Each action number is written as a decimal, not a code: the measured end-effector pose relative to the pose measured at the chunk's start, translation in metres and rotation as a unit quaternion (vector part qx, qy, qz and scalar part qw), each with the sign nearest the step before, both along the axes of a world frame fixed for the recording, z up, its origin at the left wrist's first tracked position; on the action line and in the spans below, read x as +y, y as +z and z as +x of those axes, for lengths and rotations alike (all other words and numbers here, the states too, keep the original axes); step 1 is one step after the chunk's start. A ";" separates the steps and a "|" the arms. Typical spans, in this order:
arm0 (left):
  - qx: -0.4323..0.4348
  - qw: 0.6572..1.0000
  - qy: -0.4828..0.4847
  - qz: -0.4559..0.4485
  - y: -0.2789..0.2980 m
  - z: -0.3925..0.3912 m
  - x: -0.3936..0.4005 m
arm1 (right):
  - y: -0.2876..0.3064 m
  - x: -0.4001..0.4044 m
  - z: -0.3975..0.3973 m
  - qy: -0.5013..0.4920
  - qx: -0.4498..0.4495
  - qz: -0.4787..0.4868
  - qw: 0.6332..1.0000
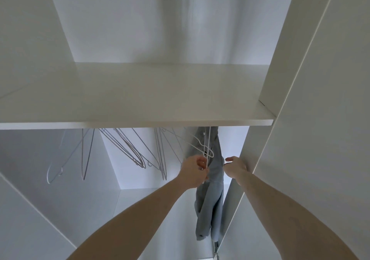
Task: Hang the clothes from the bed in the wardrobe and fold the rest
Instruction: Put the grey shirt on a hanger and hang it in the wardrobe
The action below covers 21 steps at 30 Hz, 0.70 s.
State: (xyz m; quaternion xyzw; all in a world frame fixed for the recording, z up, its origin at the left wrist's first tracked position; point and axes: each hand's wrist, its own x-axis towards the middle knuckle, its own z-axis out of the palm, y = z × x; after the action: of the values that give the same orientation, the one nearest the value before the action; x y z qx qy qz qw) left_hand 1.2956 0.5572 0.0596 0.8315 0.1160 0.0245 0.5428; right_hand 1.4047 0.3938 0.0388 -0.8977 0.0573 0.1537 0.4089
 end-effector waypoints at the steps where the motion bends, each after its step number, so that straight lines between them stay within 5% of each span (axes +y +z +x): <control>1: -0.003 1.000 -0.003 0.000 -0.002 -0.003 0.000 | -0.002 -0.001 -0.001 -0.001 0.003 0.001 1.000; 5: -0.019 0.999 -0.026 0.018 -0.014 -0.017 -0.001 | -0.013 -0.005 -0.010 0.012 -0.011 0.040 0.999; 9: -0.022 0.999 -0.024 0.037 -0.026 -0.031 0.001 | -0.013 0.000 -0.042 -0.095 -0.117 0.136 0.979; 15: -0.025 0.998 -0.037 0.048 -0.035 -0.055 0.007 | 0.008 0.027 -0.079 0.039 -0.099 0.265 0.958; 21: 0.002 0.990 -0.105 0.092 -0.026 -0.069 0.013 | 0.016 0.035 -0.079 0.060 -0.122 0.225 0.965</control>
State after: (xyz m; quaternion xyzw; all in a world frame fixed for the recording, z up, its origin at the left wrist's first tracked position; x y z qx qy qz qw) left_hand 1.2271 0.5706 0.0331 0.8853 0.0268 -0.0240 0.4637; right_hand 1.3258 0.4288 0.0548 -0.7965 -0.0831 0.0765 0.5940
